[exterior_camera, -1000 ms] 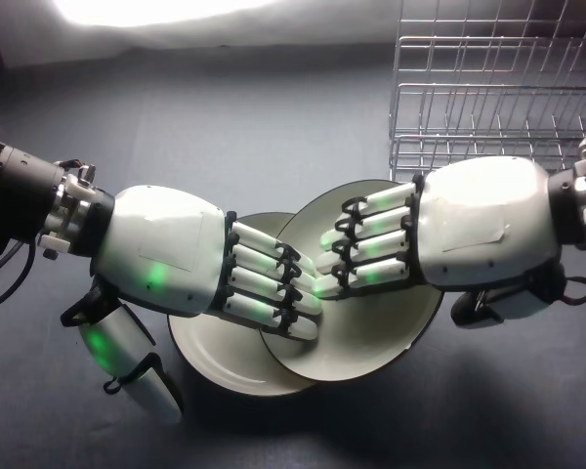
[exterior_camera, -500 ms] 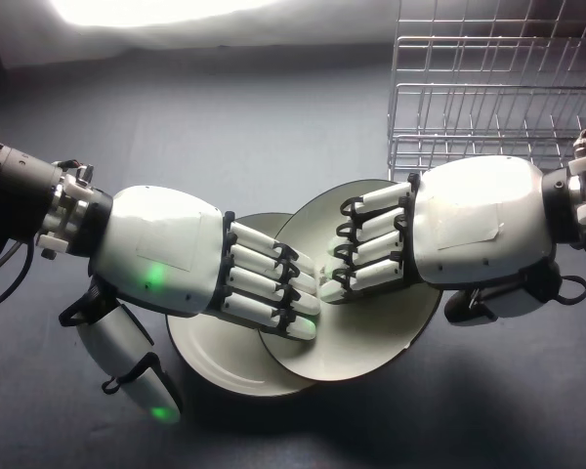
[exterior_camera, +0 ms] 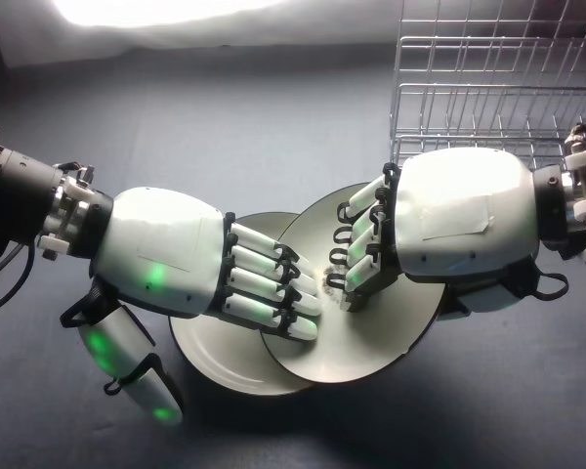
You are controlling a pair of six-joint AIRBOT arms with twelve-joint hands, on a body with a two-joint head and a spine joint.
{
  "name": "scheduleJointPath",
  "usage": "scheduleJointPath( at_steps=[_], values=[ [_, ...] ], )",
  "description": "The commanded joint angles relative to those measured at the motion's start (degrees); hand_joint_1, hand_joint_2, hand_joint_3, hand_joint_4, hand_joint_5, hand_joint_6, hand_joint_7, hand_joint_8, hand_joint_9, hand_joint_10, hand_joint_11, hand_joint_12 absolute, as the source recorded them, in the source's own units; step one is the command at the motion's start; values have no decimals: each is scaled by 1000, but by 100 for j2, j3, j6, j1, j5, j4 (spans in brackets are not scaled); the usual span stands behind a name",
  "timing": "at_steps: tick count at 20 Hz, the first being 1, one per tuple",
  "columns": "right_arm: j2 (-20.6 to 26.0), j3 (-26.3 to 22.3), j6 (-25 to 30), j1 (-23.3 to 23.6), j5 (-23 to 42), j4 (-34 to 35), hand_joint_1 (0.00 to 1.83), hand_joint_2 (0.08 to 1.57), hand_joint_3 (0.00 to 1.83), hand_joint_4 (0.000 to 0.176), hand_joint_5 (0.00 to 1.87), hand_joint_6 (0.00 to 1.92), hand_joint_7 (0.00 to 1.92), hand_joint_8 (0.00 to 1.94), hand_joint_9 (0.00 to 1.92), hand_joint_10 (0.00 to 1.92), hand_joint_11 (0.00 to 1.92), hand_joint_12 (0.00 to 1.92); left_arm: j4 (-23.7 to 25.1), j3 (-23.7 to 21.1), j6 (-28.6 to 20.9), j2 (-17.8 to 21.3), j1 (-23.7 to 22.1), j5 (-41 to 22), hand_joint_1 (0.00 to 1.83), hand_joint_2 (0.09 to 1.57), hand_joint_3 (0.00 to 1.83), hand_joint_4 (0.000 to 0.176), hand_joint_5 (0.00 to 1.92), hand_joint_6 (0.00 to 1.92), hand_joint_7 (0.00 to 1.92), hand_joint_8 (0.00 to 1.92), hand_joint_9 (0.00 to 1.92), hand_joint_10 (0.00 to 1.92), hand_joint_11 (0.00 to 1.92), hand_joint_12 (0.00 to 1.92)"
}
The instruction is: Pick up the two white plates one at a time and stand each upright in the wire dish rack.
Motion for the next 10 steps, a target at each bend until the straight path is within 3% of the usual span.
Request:
scheduleJointPath(
  at_steps=[1,5,10],
  values=[
    [28,13,45,11,21,111,1369,1118,0,0,930,1045,943,911,944,1187,742,1192,81,-3,-22,-75,65,113,0,1074,0,0,73,3,83,2,56,1,0,156],
    [33,13,44,13,24,111,1373,1116,0,0,887,1072,941,919,998,1139,765,1178,33,-5,-33,-74,85,114,0,1085,2,0,69,3,84,3,57,3,0,163],
    [46,12,44,25,64,112,1370,1122,1,0,896,1072,952,939,935,1194,758,1165,15,-4,-41,-35,68,114,0,1079,1,0,81,2,105,4,83,5,0,244]
  ],
)
